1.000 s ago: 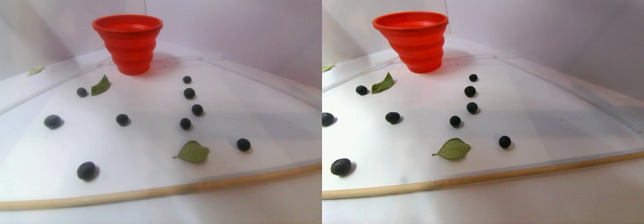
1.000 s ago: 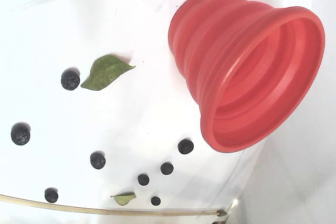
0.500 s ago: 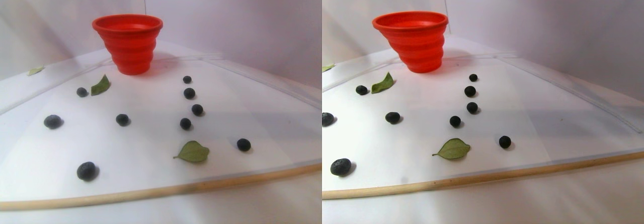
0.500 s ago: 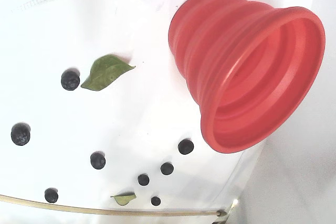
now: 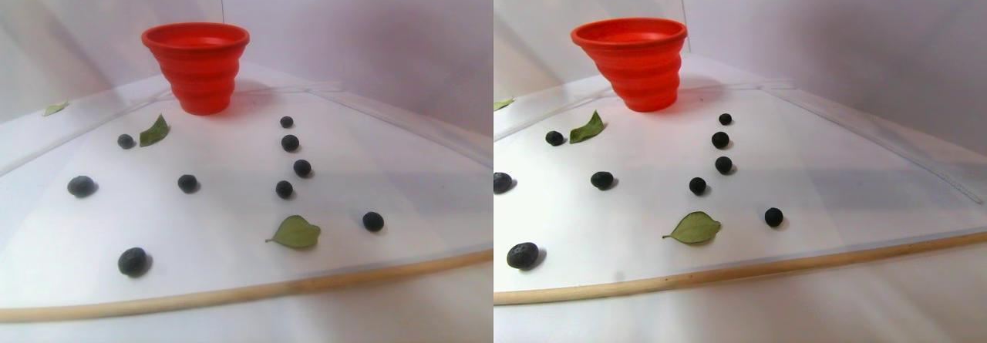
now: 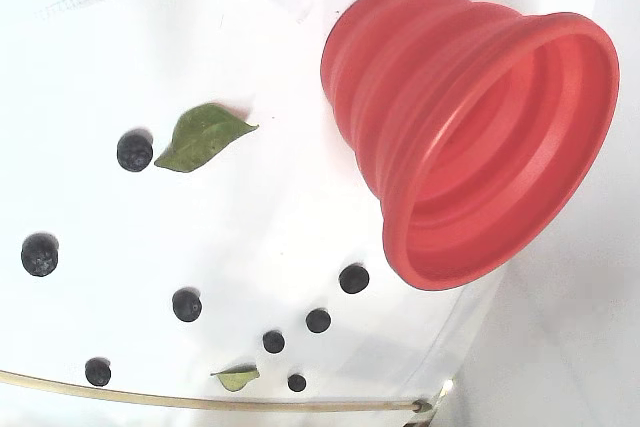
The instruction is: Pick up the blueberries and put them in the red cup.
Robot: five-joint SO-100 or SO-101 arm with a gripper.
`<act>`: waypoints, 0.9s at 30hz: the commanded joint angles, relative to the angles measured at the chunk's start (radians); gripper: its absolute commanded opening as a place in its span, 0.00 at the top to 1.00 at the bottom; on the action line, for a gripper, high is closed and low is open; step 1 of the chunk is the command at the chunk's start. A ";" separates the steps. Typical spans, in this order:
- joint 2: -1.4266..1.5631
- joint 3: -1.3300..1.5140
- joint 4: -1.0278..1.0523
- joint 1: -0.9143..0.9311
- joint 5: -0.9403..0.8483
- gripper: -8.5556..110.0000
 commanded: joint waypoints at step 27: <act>-0.207 0.333 -0.495 0.201 -0.262 0.82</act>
